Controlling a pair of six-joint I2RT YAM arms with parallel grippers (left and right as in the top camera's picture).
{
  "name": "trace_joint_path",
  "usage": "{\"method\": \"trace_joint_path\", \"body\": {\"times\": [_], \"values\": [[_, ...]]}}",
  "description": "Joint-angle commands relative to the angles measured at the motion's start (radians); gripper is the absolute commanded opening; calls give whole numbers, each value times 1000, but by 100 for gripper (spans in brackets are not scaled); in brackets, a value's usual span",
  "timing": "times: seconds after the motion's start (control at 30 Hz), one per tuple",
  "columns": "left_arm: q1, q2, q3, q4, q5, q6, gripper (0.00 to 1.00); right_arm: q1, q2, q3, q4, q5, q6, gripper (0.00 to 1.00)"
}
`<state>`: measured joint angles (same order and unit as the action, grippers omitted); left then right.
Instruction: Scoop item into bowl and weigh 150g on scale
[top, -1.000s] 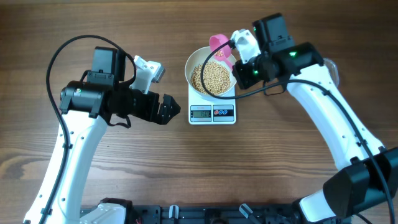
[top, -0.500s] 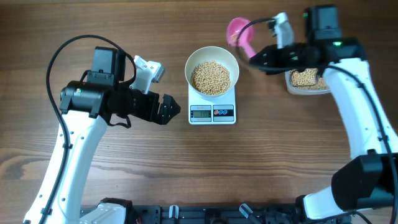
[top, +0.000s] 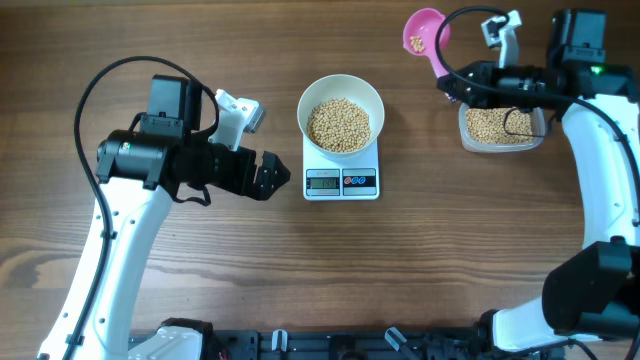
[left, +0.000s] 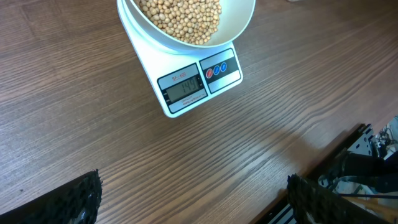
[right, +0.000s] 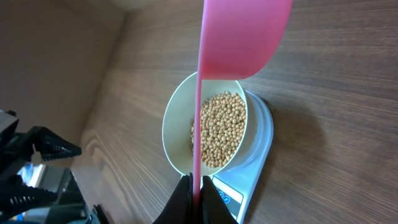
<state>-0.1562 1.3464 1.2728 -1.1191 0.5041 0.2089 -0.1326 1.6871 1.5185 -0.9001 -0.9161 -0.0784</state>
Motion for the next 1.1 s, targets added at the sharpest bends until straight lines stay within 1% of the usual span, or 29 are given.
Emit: {"method": "trace_joint_path", "body": {"times": [0.0, 0.07, 0.3, 0.47, 0.67, 0.83, 1.07], "values": [[-5, -17, 5, 0, 19, 20, 100, -11, 9, 9, 4, -51, 9, 4], [-5, -17, 5, 0, 19, 20, 100, -11, 9, 9, 3, -51, 34, 4], [-5, -17, 5, 0, 19, 20, 100, -11, 9, 9, 15, -45, 39, 4], [-5, -17, 5, 0, 19, 20, 100, -12, 9, 9, 18, 83, 172, 4], [-5, -17, 5, 0, 19, 20, 100, -12, 9, 9, 57, 96, 270, 4], [-5, -17, 5, 0, 19, 20, 100, -12, 9, 9, 106, 77, 271, 4], [-5, -17, 5, 0, 19, 20, 100, -9, 9, 9, 139, 13, 201, 4]]}}
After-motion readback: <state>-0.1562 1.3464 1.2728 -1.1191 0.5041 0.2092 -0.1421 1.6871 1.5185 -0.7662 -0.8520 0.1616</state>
